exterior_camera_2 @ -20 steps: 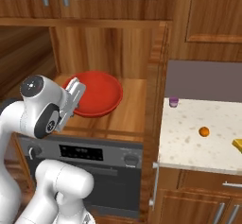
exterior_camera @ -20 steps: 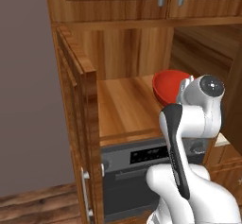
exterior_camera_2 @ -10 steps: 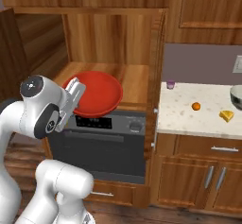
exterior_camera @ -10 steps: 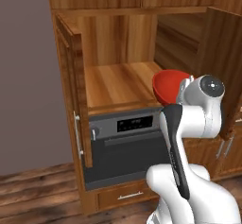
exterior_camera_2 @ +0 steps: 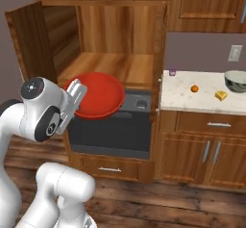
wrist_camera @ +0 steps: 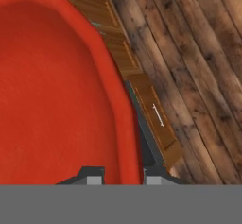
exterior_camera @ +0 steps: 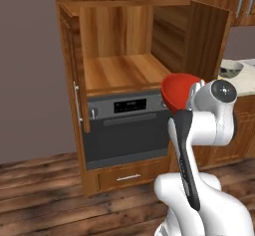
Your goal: Pick both bowls and place them on the counter. Then place the tangerine in one bowl and place the cheese in the other bowl.
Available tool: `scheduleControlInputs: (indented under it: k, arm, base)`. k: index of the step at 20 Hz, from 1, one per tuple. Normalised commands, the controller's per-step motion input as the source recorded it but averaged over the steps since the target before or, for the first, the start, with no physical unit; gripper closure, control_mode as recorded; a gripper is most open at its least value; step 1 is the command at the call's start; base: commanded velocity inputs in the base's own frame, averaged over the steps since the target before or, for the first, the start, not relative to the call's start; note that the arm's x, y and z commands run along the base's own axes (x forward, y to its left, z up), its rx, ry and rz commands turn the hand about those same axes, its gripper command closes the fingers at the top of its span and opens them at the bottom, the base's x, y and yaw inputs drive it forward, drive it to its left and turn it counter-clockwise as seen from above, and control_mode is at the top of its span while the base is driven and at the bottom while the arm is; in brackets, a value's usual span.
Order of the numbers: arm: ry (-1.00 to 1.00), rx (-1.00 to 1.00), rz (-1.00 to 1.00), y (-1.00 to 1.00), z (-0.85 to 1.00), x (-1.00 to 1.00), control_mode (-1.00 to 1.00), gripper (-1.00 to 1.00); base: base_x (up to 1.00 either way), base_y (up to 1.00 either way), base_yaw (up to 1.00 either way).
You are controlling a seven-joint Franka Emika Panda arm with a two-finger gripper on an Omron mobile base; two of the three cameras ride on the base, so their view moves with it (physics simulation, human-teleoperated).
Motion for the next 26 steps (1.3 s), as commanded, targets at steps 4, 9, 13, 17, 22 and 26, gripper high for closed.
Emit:
scheduleControlInputs:
  k: [4,9,13,17,22,26]
  arm:
    - [0.0,0.0,0.0,0.0,0.0,0.0,1.0,1.0]
    - [0.0,0.0,0.0,0.0,0.0,0.0,1.0,1.0]
    - [0.0,0.0,0.0,0.0,0.0,0.0,1.0,1.0]
    - [0.0,0.0,0.0,0.0,0.0,0.0,1.0,1.0]
    - [0.0,0.0,0.0,0.0,0.0,0.0,1.0,1.0]
    - [0.0,0.0,0.0,0.0,0.0,0.0,1.0,1.0]
  base:
    - [-0.53,0.06,0.08]
    - [-0.36,-0.16,0.07]
    - [-0.04,-0.51,0.0]
    - [0.0,-0.67,0.0]
    - [0.02,-0.77,0.0]
    - [0.13,-0.82,0.0]
